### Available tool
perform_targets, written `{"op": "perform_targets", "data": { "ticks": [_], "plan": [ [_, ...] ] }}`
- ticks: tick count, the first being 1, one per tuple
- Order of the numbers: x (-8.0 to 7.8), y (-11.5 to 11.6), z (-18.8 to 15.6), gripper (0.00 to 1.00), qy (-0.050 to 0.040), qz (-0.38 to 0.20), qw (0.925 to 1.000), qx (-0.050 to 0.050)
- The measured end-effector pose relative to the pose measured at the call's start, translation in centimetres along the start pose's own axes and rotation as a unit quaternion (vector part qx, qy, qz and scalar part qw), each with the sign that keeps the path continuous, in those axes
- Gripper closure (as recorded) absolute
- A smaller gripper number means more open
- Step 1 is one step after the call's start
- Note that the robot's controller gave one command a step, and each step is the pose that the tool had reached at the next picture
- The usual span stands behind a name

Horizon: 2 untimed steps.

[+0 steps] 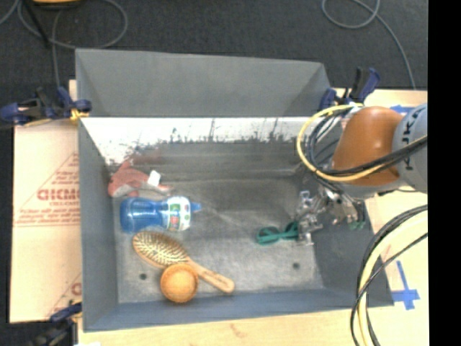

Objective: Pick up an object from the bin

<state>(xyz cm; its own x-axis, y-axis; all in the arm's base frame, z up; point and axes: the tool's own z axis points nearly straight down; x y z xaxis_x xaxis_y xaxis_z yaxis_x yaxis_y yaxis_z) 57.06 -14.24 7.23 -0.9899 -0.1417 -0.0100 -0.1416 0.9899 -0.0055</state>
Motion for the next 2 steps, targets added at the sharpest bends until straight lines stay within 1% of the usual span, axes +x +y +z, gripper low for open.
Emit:
{"op": "perform_targets", "data": {
  "ticks": [1,2],
  "plan": [
    [0.05,0.55,-0.06,1.00,0.0007,-0.003,1.0000,0.000],
    [0.19,0.67,-0.88,1.00,0.0046,-0.003,1.0000,-0.003]
  ]
}}
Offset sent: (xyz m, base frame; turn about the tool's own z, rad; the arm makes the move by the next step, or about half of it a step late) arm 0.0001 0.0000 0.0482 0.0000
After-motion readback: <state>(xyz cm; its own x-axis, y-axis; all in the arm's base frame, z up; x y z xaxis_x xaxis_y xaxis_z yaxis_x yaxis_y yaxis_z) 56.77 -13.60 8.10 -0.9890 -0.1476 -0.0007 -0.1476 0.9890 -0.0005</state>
